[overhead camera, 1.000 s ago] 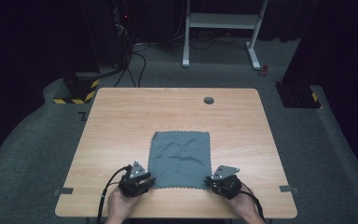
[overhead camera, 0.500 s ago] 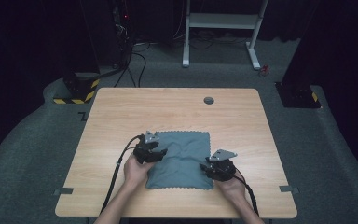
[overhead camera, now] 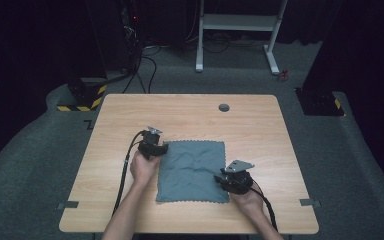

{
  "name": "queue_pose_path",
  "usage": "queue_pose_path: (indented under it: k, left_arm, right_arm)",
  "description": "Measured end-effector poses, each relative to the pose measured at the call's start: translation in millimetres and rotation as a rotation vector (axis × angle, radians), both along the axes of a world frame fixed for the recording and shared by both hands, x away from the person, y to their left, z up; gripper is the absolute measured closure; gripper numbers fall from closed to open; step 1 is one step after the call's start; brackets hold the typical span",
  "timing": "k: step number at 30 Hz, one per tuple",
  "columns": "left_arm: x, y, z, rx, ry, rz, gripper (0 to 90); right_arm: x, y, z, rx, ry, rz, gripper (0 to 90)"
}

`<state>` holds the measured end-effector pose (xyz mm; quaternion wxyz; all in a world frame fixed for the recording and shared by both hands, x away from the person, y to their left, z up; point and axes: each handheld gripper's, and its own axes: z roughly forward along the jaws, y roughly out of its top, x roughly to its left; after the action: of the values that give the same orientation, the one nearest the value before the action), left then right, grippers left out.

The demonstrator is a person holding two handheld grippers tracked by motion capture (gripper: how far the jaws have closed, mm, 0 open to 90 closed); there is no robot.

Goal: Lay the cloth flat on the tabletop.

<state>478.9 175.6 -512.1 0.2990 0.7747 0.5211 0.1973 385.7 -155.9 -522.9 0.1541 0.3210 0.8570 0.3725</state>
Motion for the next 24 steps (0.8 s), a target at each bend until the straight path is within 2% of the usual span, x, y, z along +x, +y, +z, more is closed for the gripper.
queue_pose_path:
  k: [3, 4, 5, 6, 7, 8, 10, 12, 14, 15, 16, 24]
  left_arm:
    - [-19.6, 0.5, 5.4, -0.083, -0.016, -0.051, 49.5]
    - [-19.6, 0.5, 5.4, -0.083, -0.016, -0.051, 48.6]
    - [-39.6, -1.2, 7.7, -0.107, -0.033, -0.114, 47.6]
    - [-39.6, -1.2, 7.7, -0.107, -0.033, -0.114, 46.7]
    - [-59.0, -2.1, 5.4, -0.089, -0.047, -0.175, 46.2]
    - [-59.0, -2.1, 5.4, -0.089, -0.047, -0.175, 46.0]
    - [-73.0, -0.6, -0.6, -0.050, -0.049, -0.201, 45.2]
    - [-81.6, 5.4, -7.2, -0.028, -0.061, -0.190, 45.5]
    - [-84.7, 16.9, -11.3, -0.042, -0.093, -0.184, 44.7]
    - [-84.7, 16.9, -11.3, -0.042, -0.093, -0.184, 44.1]
    - [-85.7, 19.9, -13.9, -0.054, -0.115, -0.197, 43.7]
    - [-85.7, 21.1, -14.8, -0.057, -0.119, -0.184, 40.6]
  right_arm:
    - [0.4, -0.3, 0.0, 0.001, 0.001, 0.001, 58.9]
    - [0.4, -0.3, 0.0, 0.002, 0.001, 0.000, 58.9]
    - [0.4, -0.3, 0.0, 0.001, 0.001, 0.000, 58.9]
    - [0.4, -0.3, 0.0, 0.002, 0.001, 0.000, 58.9]
    - [0.4, -0.3, 0.0, 0.002, 0.001, -0.001, 58.9]
    - [0.4, -0.3, 0.0, 0.002, 0.001, -0.001, 58.9]
    - [0.6, -0.3, 0.0, 0.003, 0.001, -0.001, 58.9]
    - [0.6, -0.4, 0.0, 0.004, 0.003, -0.002, 58.9]
    - [0.4, -0.2, 0.0, 0.005, 0.003, -0.004, 59.0]
    - [0.4, -0.2, 0.0, 0.005, 0.003, -0.004, 59.0]
    - [-0.1, 0.2, 0.1, 0.006, 0.007, -0.009, 58.9]
    - [-1.5, 1.8, 0.0, 0.007, 0.006, -0.027, 57.4]
